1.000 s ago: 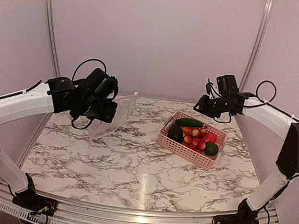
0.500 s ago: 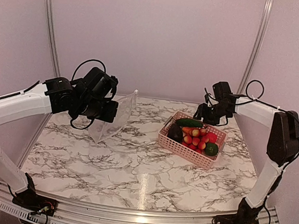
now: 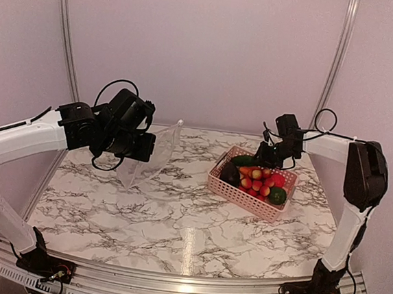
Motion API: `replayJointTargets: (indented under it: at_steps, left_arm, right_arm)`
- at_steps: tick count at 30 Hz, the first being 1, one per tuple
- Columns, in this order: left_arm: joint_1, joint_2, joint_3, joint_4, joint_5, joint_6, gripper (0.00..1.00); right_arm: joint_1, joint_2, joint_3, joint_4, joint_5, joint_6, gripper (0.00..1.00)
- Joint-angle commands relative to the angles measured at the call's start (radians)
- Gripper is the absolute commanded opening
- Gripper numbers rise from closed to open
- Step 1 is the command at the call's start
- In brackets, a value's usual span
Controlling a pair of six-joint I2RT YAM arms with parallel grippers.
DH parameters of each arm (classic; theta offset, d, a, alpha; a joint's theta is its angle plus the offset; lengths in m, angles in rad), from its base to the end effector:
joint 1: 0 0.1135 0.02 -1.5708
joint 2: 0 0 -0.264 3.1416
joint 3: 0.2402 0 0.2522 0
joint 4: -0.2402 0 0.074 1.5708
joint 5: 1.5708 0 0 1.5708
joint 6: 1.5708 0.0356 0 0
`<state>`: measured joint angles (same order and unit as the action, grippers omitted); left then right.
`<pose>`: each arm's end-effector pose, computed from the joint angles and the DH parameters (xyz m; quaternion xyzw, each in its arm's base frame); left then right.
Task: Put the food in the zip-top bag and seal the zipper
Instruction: Pick up the fake vegetable from the bin, then place the fake vegetable in the zipper food storage bag.
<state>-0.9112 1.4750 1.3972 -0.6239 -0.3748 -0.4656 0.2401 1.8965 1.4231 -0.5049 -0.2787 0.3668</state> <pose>0.2097 -0.2492 0.3479 0.1204 0.8865 -0.1323 0.4268 0.3962 0.1071 0.2156 0.0195 0.9478 0.2132 0.2362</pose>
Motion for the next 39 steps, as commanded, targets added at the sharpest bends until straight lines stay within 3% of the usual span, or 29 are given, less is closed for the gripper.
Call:
replayJointTargets:
  at_steps: [1, 9, 17, 23, 30, 39]
  left_arm:
    - [-0.001, -0.016, -0.016, 0.020, -0.002, -0.011, 0.00]
    - [0.000, 0.023, -0.037, 0.078, -0.027, -0.009, 0.00]
    - [0.003, 0.172, 0.038, 0.104, -0.058, 0.006, 0.00]
    - [0.010, 0.300, 0.137, 0.114, -0.023, -0.006, 0.00]
    - [0.014, 0.396, 0.233, 0.127, 0.015, -0.036, 0.00]
    - [0.013, 0.386, 0.237, 0.167, 0.030, -0.061, 0.00]
  right_arm:
    - [-0.006, -0.039, -0.019, 0.066, -0.027, 0.003, 0.19]
    - [0.016, -0.263, -0.063, -0.013, -0.011, -0.031, 0.09]
    - [0.161, -0.475, -0.050, -0.142, -0.024, 0.004, 0.09]
    - [0.263, -0.564, 0.008, -0.213, -0.130, 0.023, 0.09]
    - [0.279, -0.551, 0.060, -0.302, -0.209, 0.005, 0.09]
    - [0.297, -0.468, 0.041, -0.253, -0.249, 0.043, 0.08]
